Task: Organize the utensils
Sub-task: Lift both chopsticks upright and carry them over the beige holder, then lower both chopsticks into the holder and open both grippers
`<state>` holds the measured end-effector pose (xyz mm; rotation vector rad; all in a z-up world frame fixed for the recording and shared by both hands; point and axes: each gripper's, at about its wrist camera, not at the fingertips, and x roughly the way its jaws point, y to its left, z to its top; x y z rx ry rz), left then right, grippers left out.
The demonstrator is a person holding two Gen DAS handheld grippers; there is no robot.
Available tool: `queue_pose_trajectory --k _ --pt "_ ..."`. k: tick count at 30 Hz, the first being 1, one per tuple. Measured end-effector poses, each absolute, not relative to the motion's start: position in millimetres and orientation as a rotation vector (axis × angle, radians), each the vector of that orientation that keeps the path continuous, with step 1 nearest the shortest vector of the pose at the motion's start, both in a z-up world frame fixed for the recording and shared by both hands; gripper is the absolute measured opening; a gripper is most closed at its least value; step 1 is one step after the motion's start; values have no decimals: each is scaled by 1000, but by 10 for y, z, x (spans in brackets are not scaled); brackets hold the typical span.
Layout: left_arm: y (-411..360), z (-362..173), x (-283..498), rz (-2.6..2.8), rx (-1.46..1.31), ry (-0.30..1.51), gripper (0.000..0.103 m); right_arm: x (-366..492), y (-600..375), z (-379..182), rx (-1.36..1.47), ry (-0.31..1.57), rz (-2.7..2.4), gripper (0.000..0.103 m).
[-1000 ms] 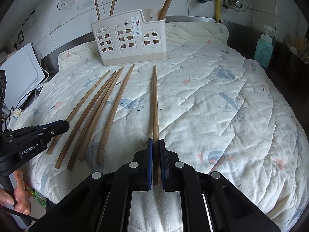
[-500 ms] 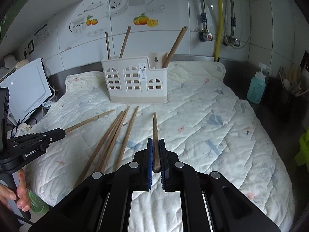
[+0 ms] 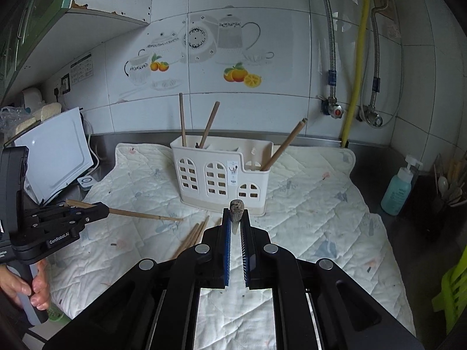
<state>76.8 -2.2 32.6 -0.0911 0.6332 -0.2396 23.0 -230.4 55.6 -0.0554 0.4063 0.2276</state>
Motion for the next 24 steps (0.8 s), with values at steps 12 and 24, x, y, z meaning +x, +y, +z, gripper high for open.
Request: queue_pose_trajectory --k 12,24 --pt "-87 1070 1065 -285 -38 534 5 486 -2445 1348 -53 349 266 7" --pt "-229 1913 1453 -272 -22 353 5 1089 -2404 1629 -108 437 241 7"
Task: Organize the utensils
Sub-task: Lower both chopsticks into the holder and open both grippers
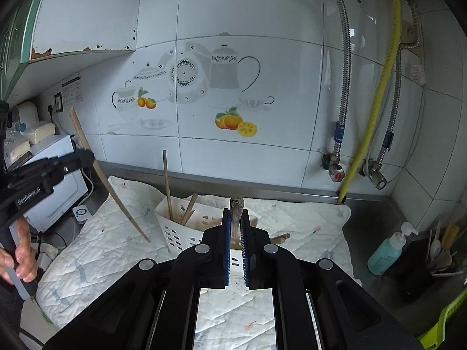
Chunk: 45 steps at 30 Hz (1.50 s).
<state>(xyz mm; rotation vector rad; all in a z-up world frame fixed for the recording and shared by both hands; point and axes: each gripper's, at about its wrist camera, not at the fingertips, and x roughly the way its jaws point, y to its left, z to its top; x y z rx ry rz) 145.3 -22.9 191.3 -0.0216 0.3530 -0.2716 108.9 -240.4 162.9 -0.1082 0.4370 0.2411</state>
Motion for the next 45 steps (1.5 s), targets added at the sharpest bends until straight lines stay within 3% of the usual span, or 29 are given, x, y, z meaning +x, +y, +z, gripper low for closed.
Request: queue_pose_trajectory --k 9,23,32,36,45 --pt "-311 2005 1983 -222 -21 344 5 1363 -2433 1551 -110 481 244 7" --pt "-360 1514 2442 -206 -19 484 7 1566 -2349 1354 -116 524 247 7" --pt "-333 1530 2229 -213 -18 489 9 1298 -2378 1395 -104 468 239 17" --pt "-303 1532 2003 -202 -6 482 24 1060 -2367 1334 -111 442 240 17" --pt "-188 1304 1446 -198 -22 499 42 544 -2303 893 -79 456 270 20"
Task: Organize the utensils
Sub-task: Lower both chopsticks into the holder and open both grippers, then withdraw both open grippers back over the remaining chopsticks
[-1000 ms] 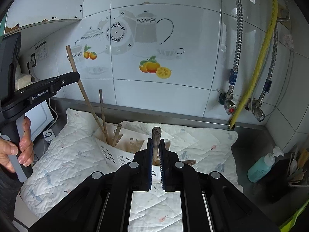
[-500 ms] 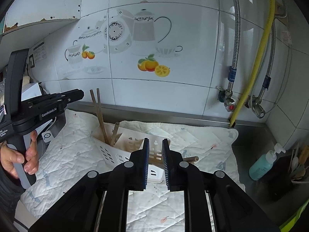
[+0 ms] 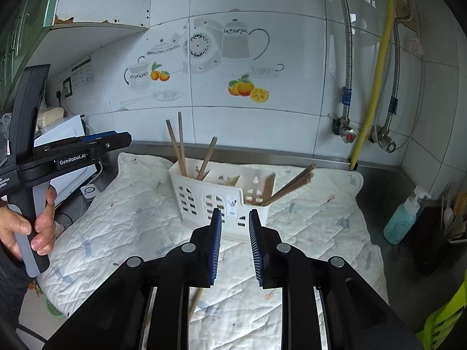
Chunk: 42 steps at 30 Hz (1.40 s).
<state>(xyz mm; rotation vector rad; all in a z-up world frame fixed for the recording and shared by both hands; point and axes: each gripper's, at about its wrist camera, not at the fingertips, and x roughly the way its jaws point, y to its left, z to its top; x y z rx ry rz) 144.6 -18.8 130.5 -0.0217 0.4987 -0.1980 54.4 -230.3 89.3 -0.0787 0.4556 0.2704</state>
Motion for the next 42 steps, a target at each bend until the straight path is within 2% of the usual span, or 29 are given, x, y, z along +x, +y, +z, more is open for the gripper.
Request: queue_pose_trajectory --k 2,18,26,38,42 --pt "-146 1237 1322 -190 -32 500 48 449 -2277 772 -73 464 272 20" --pt "33 664 639 -114 -28 537 60 1 -2059 -213 20 582 311 20" --pt "83 332 556 -103 -50 613 61 62 -1945 -659 45 680 329 19" --pt "54 -35 475 -114 -57 708 62 225 -1849 -944 49 754 328 17" --pt "-18 -153 435 -142 -48 740 62 249 -1838 -1013 49 772 321 14"
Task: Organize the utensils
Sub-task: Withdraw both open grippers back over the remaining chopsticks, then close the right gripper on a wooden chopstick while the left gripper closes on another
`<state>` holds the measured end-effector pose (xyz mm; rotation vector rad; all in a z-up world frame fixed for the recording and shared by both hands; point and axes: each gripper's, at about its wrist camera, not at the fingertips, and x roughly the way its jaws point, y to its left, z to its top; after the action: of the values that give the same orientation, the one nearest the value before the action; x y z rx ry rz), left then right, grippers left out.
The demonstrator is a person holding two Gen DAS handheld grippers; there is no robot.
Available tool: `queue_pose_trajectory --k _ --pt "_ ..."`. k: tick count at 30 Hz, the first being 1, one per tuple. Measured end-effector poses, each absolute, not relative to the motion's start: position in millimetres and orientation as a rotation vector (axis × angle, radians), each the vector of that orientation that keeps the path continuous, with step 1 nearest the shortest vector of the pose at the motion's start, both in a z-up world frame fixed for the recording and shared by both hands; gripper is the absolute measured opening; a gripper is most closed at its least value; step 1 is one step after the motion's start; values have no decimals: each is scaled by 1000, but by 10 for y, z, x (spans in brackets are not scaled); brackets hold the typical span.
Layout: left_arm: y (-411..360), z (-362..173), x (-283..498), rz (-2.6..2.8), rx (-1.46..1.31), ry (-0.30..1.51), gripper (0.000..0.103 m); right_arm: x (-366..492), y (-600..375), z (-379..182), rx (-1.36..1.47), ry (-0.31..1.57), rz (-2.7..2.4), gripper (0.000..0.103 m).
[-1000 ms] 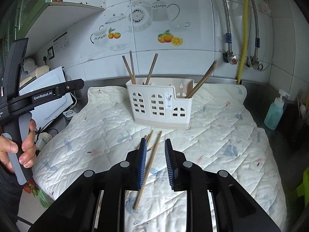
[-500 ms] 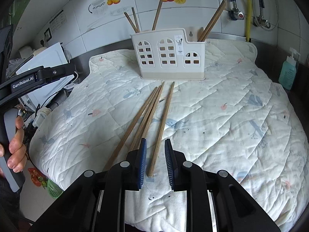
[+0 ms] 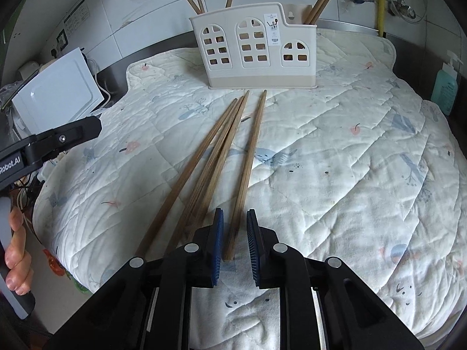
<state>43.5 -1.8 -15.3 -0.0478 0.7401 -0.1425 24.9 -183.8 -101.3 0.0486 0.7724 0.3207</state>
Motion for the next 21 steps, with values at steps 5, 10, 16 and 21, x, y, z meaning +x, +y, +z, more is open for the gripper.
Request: queue_pose_trajectory --k 5,10,16,21 --pt "-107 -341 412 -193 -59 796 62 250 -1830 -1029 31 765 307 9" --pt "-224 -504 391 -242 -57 841 60 225 -1889 -1017 40 756 295 8" --pt "-370 -613 387 -303 -70 870 52 173 -2014 -974 50 739 274 7" --pt "-509 -704 398 -334 -62 888 35 125 -2106 -922 65 721 263 7"
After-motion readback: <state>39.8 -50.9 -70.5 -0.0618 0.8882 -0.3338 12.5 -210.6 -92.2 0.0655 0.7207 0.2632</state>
